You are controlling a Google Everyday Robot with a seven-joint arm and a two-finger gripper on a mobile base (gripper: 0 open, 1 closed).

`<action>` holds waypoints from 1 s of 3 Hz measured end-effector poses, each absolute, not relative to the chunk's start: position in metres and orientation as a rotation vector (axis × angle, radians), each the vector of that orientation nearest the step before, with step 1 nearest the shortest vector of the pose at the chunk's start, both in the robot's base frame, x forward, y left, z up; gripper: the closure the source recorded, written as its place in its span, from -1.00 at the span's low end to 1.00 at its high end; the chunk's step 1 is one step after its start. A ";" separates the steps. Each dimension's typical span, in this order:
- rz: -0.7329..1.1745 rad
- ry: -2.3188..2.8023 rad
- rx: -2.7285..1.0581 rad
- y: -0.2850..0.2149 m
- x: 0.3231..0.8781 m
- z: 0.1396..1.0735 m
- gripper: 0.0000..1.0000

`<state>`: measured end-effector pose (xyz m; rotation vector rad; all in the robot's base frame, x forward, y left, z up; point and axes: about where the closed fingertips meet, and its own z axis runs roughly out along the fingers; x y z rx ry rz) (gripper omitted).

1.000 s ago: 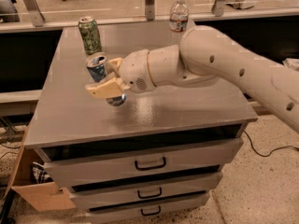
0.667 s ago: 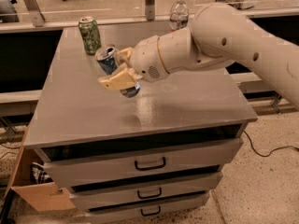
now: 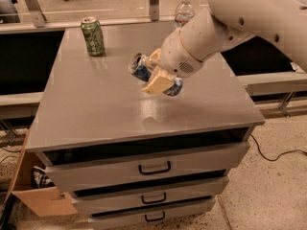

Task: Knock redbull can over

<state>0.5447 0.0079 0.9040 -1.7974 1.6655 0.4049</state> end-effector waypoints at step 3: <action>0.483 1.820 -1.799 -0.007 0.568 0.844 0.17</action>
Offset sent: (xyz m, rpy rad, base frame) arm 0.0301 -0.0211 -0.0709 -0.0515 0.1695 -0.0499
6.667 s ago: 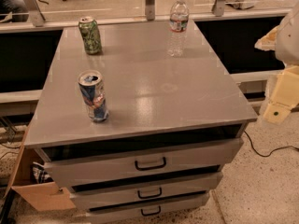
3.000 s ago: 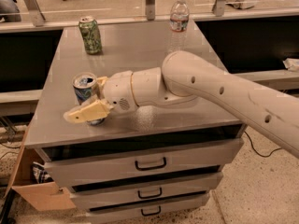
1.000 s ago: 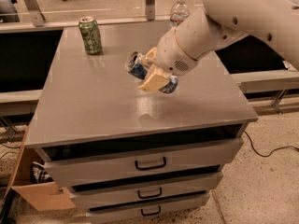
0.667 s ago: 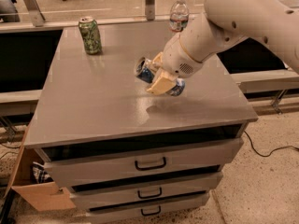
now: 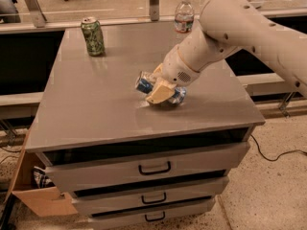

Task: Knock redbull can over

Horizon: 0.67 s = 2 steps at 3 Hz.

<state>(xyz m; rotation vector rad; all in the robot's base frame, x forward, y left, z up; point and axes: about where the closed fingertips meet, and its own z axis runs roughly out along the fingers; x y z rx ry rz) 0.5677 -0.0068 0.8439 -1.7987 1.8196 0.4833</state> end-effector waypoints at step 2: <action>0.537 1.838 -1.779 0.002 0.569 0.831 -0.77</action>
Offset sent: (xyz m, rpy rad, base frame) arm 0.0034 0.0139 -0.0175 0.0441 0.0580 -0.0120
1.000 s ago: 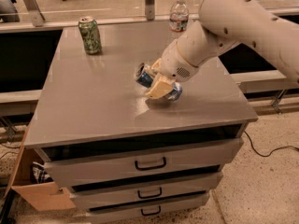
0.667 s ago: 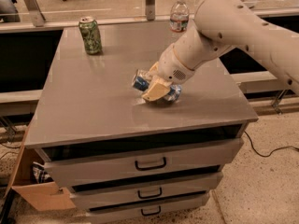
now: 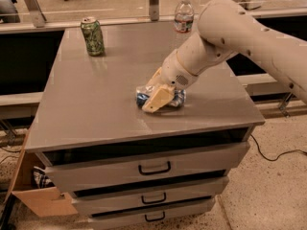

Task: Knock redbull can over

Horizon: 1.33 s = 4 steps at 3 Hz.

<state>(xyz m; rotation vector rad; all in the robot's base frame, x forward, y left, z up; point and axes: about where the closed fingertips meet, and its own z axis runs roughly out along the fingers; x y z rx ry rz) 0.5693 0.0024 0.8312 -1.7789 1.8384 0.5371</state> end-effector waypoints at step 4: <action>0.672 1.747 -1.528 -0.083 0.588 0.882 -1.00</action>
Offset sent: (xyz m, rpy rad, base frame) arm 0.0074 -0.0024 0.0360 0.1557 -0.0020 0.0073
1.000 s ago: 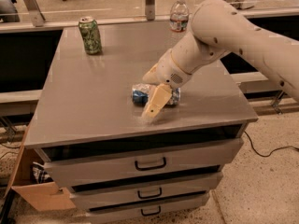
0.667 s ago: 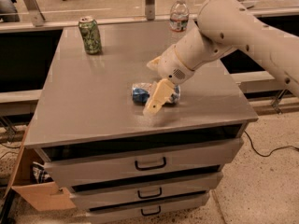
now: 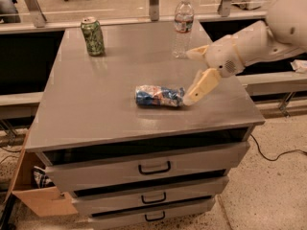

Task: Knock redbull can over

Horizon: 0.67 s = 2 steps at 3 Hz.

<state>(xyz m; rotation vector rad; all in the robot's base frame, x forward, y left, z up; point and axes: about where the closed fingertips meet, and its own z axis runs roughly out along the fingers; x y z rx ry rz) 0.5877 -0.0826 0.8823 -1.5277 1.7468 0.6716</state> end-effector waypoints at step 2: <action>0.628 1.709 -1.417 -0.155 0.582 0.920 -1.00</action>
Offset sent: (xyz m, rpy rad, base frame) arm -0.0055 -0.0623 0.0298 0.0558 -0.0506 -0.0639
